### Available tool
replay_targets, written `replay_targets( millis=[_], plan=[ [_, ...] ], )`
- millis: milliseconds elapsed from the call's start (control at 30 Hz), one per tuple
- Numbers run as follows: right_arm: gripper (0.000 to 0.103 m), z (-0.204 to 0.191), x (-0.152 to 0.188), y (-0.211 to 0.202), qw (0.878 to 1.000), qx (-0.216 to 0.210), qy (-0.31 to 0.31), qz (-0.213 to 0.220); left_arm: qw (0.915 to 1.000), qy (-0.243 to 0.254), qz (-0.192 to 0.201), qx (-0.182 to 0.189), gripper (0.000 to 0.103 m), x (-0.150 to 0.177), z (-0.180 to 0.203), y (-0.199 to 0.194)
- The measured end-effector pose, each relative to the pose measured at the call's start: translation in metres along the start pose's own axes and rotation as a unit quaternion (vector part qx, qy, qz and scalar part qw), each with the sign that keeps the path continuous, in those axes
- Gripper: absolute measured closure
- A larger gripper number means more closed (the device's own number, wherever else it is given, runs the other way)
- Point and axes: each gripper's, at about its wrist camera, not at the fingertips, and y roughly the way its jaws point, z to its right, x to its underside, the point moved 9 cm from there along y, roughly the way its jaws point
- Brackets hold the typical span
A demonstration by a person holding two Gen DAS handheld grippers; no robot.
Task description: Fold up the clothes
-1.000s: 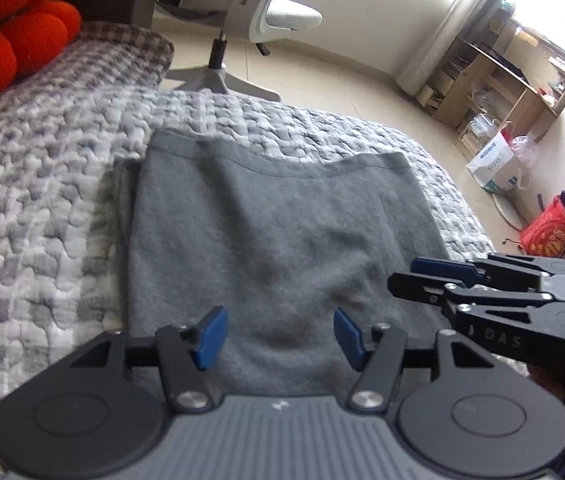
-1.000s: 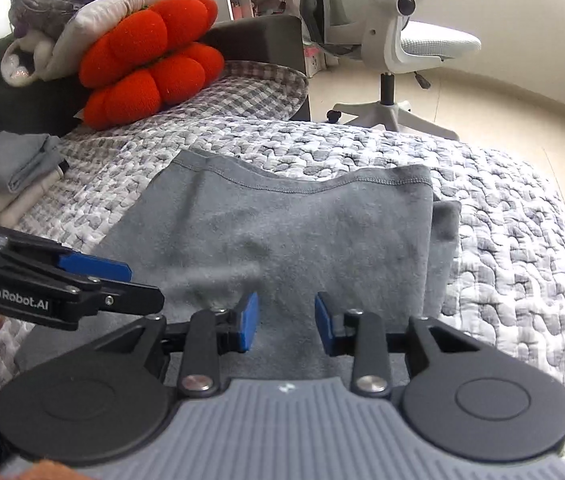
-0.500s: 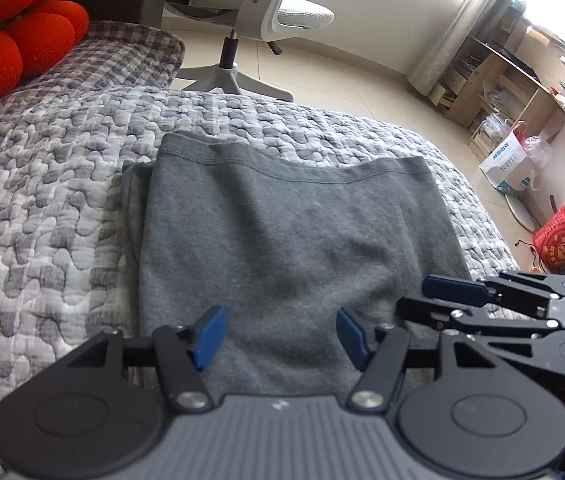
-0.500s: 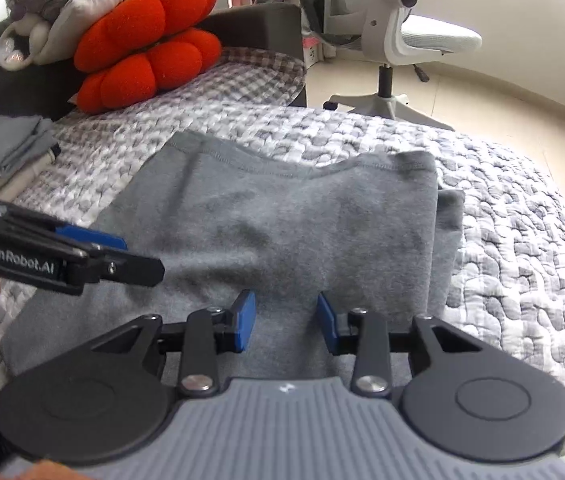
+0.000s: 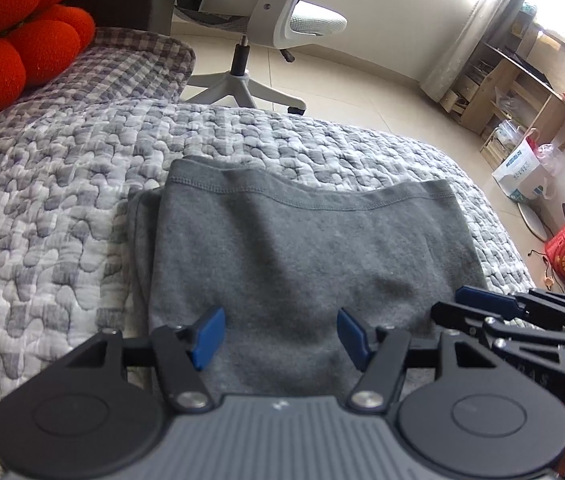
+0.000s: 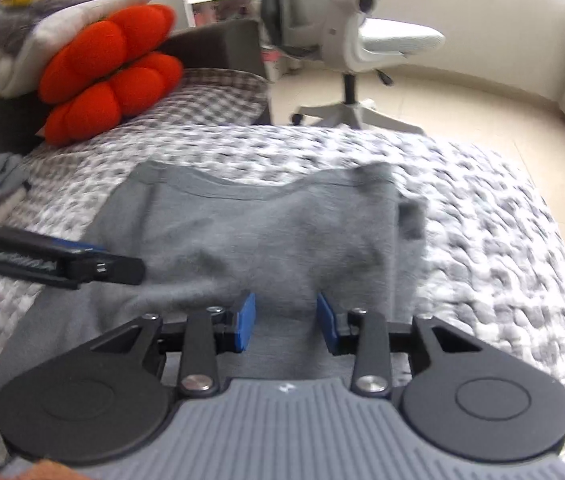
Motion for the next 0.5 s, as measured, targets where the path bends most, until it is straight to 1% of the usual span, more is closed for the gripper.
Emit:
replay_targets(
  millis=[133, 200, 367, 500],
  plan=[
    [0.064, -0.001, 0.000, 0.002, 1.000, 0.006, -0.005, -0.004, 0.9997, -0.024, 0.002, 0.003, 0.039, -0.003, -0.006, 0.001],
    [0.064, -0.001, -0.001, 0.000, 1.000, 0.009, -0.004, 0.001, 0.9995, -0.031, 0.005, 0.005, 0.039, -0.005, -0.007, 0.000],
    [0.064, 0.009, -0.004, 0.000, 1.000, 0.017, 0.015, 0.004, 0.9995, -0.028, 0.011, -0.006, 0.039, -0.006, -0.011, 0.000],
    [0.064, 0.015, -0.001, 0.000, 1.000, 0.026, 0.016, -0.005, 0.9995, -0.019, 0.014, -0.019, 0.039, -0.007, -0.011, 0.002]
  ],
)
